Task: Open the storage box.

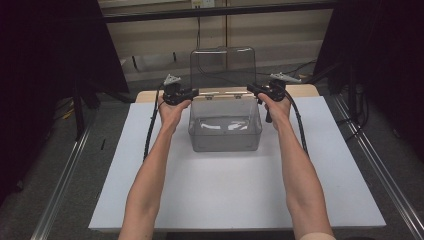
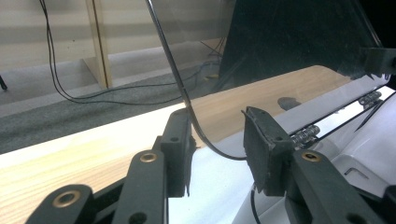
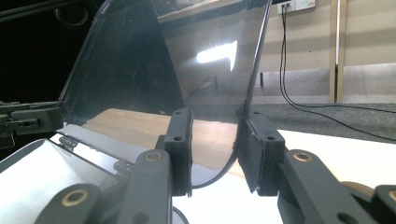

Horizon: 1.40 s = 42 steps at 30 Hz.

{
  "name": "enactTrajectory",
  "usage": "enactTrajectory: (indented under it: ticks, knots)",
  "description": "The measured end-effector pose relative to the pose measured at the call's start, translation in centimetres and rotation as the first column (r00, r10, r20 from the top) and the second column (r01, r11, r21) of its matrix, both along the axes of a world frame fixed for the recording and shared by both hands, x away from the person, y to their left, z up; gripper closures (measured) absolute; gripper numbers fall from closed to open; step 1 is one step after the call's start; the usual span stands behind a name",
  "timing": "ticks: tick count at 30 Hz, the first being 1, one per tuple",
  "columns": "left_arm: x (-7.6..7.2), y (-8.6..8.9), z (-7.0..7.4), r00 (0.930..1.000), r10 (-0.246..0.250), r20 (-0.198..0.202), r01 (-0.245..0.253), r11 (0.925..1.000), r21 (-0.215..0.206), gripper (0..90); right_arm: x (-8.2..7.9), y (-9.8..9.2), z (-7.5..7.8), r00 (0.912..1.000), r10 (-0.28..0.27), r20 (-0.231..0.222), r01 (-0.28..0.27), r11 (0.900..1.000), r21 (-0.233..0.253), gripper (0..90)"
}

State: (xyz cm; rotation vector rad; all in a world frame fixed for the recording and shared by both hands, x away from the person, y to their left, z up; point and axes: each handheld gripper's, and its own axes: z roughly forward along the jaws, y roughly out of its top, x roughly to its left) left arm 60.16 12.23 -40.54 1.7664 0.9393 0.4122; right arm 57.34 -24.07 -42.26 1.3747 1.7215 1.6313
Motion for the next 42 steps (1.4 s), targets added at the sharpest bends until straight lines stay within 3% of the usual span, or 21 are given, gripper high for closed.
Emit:
enactTrajectory:
  ticks: [15,20,21,23,24,25,27,29,35,42]
  knots:
    - [0.1,-0.1,-0.3,0.9995,0.014,-0.028,-0.015,0.9993,-0.033,58.8,0.1,0.0,0.0,0.9987,-0.009,-0.050,0.010,1.000,0.007,64.1]
    - [0.2,0.0,-0.5,0.9994,0.025,-0.025,-0.026,0.9994,-0.023,56.8,0.1,0.0,-0.4,0.9958,-0.008,-0.091,0.009,1.000,0.011,55.9]
    - [0.2,0.0,-0.5,0.9993,0.024,-0.030,-0.025,0.9994,-0.025,56.7,0.1,-0.1,-0.5,0.9950,-0.024,-0.097,0.026,0.999,0.023,57.6]
    - [0.2,0.0,-0.6,0.9996,0.011,-0.026,-0.012,0.9997,-0.021,60.7,0.1,-0.3,-0.6,0.9955,-0.038,-0.087,0.038,0.999,0.002,58.7]
    - [0.2,-0.3,-0.9,0.9998,0.003,-0.020,-0.004,0.9987,-0.052,59.4,0.1,-0.3,-0.5,0.9970,-0.005,-0.077,0.006,1.000,0.023,61.7]
    - [0.1,-0.5,-0.9,0.9998,0.008,-0.017,-0.009,0.9997,-0.023,58.7,0.1,0.0,-0.4,0.9973,0.011,-0.072,-0.008,0.999,0.033,64.6]
    - [0.1,-0.6,-1.0,0.9997,0.011,-0.020,-0.012,0.9993,-0.034,56.6,0.0,0.5,-0.3,0.9975,-0.008,-0.070,0.004,0.998,-0.068,62.7]
    - [0.2,-0.4,-1.1,0.9988,0.033,-0.036,-0.035,0.9986,-0.041,44.9,-0.1,0.0,-0.6,0.9957,-0.007,-0.093,0.005,1.000,-0.022,56.0]
    - [0.2,0.4,-0.9,0.9989,0.030,-0.036,-0.031,0.9989,-0.035,43.6,-0.3,0.2,-0.2,0.9985,-0.012,-0.054,0.009,0.998,-0.055,55.2]
    - [-0.1,0.8,-0.6,0.9986,0.042,-0.031,-0.043,0.9989,-0.018,32.2,-0.7,-0.2,0.0,0.9990,-0.031,-0.033,0.028,0.997,-0.072,46.8]
